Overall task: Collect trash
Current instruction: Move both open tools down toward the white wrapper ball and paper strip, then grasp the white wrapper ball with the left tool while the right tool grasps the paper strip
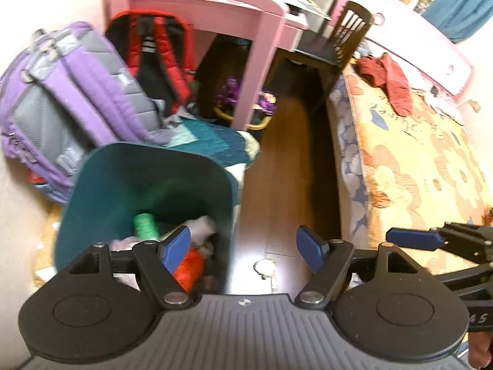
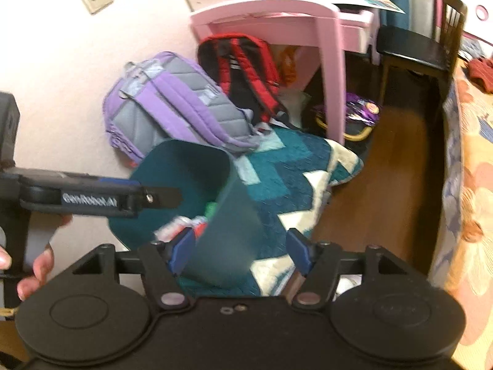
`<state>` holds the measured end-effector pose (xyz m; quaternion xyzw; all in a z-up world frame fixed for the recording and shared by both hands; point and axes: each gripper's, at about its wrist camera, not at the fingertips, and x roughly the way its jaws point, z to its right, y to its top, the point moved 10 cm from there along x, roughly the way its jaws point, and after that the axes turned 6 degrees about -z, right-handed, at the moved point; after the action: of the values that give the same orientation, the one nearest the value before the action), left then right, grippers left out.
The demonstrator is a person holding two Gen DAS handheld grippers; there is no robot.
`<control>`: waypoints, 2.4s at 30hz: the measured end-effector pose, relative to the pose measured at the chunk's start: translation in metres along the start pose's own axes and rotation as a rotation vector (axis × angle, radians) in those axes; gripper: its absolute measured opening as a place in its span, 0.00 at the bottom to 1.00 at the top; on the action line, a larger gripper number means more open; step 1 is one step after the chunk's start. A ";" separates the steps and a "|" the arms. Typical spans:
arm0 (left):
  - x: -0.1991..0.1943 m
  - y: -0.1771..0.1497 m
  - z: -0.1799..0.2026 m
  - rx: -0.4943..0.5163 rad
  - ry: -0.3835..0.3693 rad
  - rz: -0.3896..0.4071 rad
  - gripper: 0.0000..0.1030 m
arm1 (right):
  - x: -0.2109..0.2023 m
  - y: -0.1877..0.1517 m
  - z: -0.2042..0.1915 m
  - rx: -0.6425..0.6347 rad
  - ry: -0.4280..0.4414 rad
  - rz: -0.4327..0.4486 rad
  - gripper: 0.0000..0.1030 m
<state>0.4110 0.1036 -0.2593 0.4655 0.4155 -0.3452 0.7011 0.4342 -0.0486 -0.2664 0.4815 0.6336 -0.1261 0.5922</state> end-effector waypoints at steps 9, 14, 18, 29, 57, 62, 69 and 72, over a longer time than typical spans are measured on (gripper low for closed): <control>0.048 -0.011 0.073 0.027 -0.036 -0.031 0.82 | -0.019 -0.050 0.089 0.000 -0.076 -0.078 0.74; 0.093 -0.025 0.100 0.027 -0.049 -0.079 0.83 | 0.000 -0.079 0.126 0.055 -0.070 -0.115 0.80; 0.143 -0.037 0.117 0.023 -0.062 -0.125 0.83 | 0.037 -0.104 0.153 0.070 -0.068 -0.145 0.81; 0.344 -0.092 0.132 0.038 -0.019 -0.223 0.86 | 0.204 -0.199 0.240 0.146 -0.106 -0.221 0.81; 0.748 -0.228 0.088 0.288 0.064 -0.442 0.86 | 0.543 -0.337 0.362 0.190 -0.123 -0.335 0.71; 0.769 -0.235 0.090 0.368 0.058 -0.446 0.86 | 0.559 -0.339 0.361 0.144 -0.133 -0.322 0.70; 0.786 -0.240 0.094 0.453 0.077 -0.433 0.86 | 0.572 -0.336 0.362 0.116 -0.176 -0.300 0.57; 0.787 -0.240 0.092 0.427 0.062 -0.428 0.86 | 0.574 -0.335 0.359 0.085 -0.216 -0.281 0.52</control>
<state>0.5537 -0.1388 -1.0387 0.5146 0.4434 -0.5501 0.4858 0.5004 -0.2152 -0.9998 0.3963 0.6215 -0.2853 0.6126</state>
